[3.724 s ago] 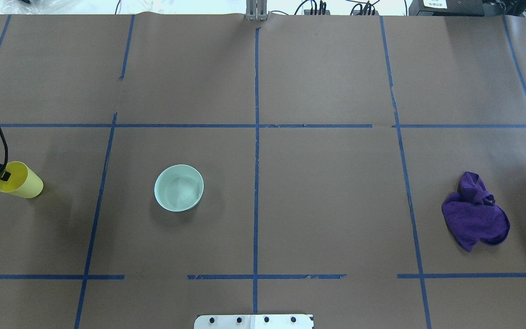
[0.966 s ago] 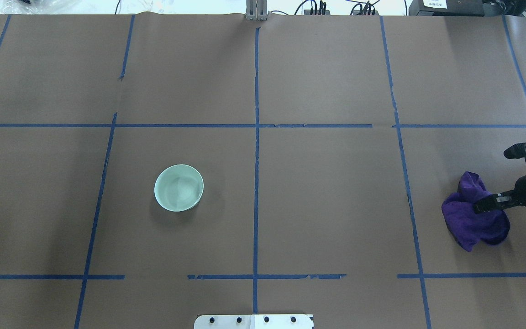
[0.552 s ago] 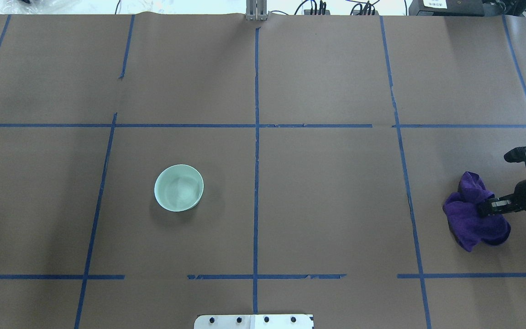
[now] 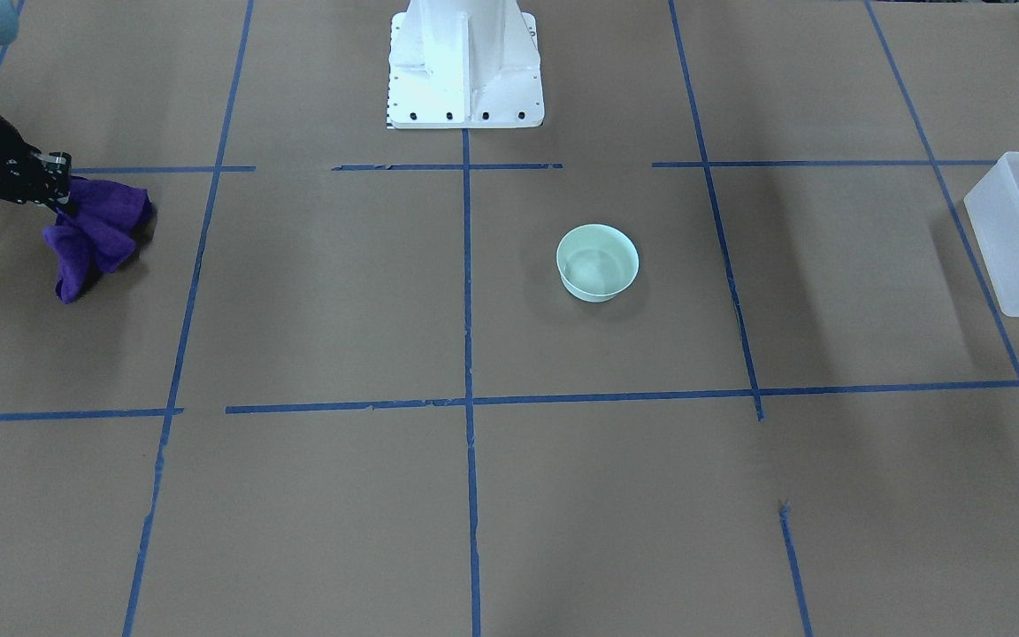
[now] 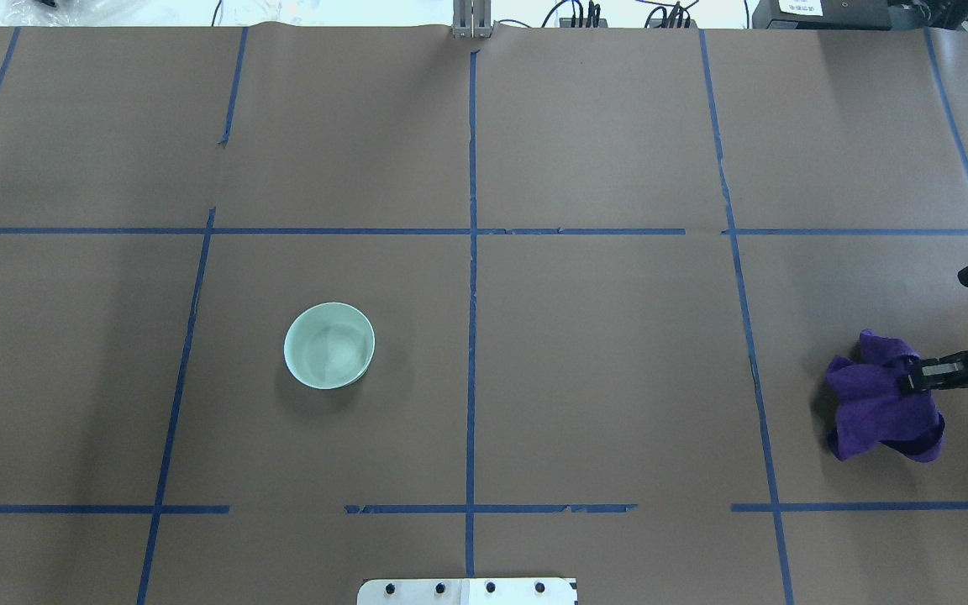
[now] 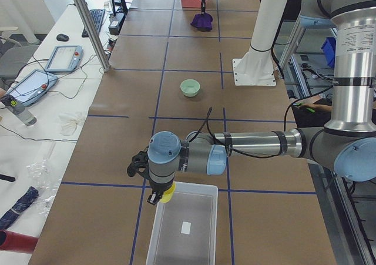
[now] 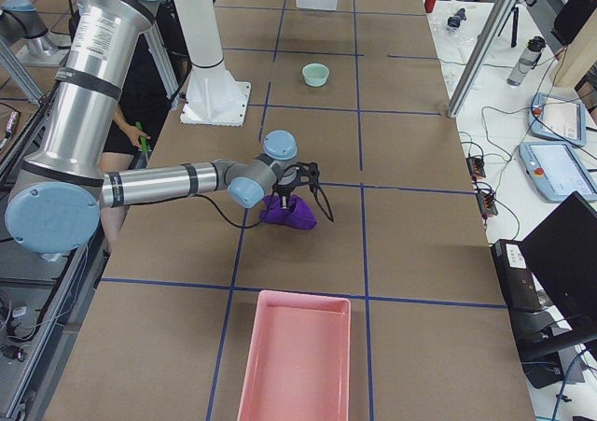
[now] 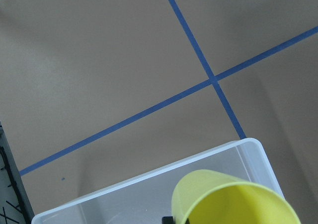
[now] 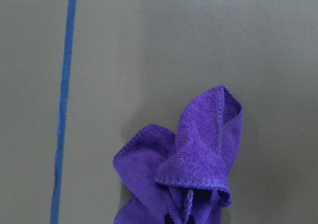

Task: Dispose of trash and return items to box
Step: 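Grasp the purple cloth with the right gripper, then carry cloth into pink bin with right gripper while left drops cup in clear bin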

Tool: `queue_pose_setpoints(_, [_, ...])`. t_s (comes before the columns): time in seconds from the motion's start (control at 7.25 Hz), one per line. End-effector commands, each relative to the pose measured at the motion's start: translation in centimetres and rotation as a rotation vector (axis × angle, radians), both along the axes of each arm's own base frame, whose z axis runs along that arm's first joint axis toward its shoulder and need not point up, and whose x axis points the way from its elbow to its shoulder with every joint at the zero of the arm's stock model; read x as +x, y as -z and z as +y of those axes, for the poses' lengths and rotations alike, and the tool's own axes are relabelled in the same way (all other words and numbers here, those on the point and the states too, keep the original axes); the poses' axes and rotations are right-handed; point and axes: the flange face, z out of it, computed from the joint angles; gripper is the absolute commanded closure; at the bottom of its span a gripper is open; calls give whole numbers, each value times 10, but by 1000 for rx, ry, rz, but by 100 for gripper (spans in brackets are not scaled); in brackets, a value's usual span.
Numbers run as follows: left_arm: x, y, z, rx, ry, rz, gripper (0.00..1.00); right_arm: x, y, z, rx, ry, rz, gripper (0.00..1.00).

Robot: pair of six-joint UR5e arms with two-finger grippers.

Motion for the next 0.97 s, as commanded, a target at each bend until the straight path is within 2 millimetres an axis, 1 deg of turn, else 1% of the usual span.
queue_pose_setpoints(0.0, [16, 0, -1, -85, 71, 21, 100, 41, 22, -4, -20, -47, -80, 100])
queue_pose_setpoints(0.14, [44, -8, -2, -122, 41, 23, 100, 51, 29, -3, -11, -67, -87, 100])
queue_pose_setpoints(0.28, [61, -22, 11, -134, 8, 21, 100, 63, 39, -6, 3, -98, -99, 100])
queue_pose_setpoints(0.41, [69, -33, 25, -144, -11, 21, 100, 83, 43, -11, 15, -154, -103, 100])
queue_pose_setpoints(0.55, [81, -40, 31, -158, -40, 20, 100, 102, 51, -15, 33, -206, -110, 100])
queue_pose_setpoints(0.83, [83, -62, 35, -173, -47, 19, 100, 120, 60, -17, 52, -253, -117, 100])
